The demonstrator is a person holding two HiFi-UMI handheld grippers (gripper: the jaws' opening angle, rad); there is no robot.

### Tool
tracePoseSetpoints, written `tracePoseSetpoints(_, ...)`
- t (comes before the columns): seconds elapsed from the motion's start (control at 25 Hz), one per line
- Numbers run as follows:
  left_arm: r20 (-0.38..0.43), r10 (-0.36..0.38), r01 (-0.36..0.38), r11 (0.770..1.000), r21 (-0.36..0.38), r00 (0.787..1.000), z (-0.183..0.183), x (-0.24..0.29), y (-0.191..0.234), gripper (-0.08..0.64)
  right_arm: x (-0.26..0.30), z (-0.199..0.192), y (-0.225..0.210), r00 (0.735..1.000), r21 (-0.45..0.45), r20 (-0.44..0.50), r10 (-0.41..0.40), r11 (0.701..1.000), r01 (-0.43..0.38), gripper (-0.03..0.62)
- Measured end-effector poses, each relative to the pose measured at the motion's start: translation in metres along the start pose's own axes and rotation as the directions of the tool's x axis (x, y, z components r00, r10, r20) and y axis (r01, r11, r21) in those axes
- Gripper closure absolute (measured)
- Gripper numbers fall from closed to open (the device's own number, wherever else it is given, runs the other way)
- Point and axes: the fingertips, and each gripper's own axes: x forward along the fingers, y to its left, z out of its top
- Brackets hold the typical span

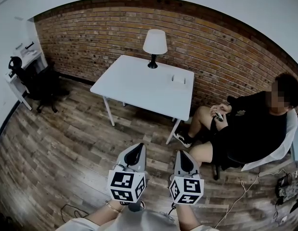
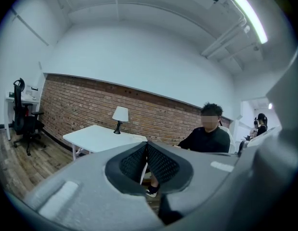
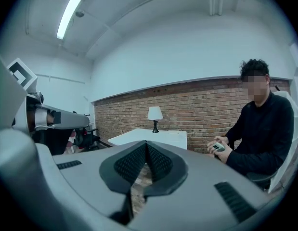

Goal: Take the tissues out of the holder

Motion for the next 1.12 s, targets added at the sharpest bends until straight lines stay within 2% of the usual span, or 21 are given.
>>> tracePoseSetpoints(0.32,0.008,-0.018,0.018,0.999,-0.036,1.0,-0.004,0.051,0.024,0.551,0.05,-0.003,-0.008,1.0,-0.026,-0.014,-0.009,1.0,0.009,0.591)
tracePoseSetpoints(0.72,0.004,-0.061,0.061,0.998,-0.002,0.998,0.022,0.135,0.053,0.551,0.14,0.018,-0.022,0.999,-0.022,-0.013,-0.033,0.999,0.032,0.591)
tracePoseSetpoints(1.12,-0.012,-0.106,0.105,0.994,-0.022,0.994,0.047,0.23,0.085,0.552,0.226,0.042,-0.048,0.996,-0.041,-0.037,-0.082,0.996,0.08,0.591)
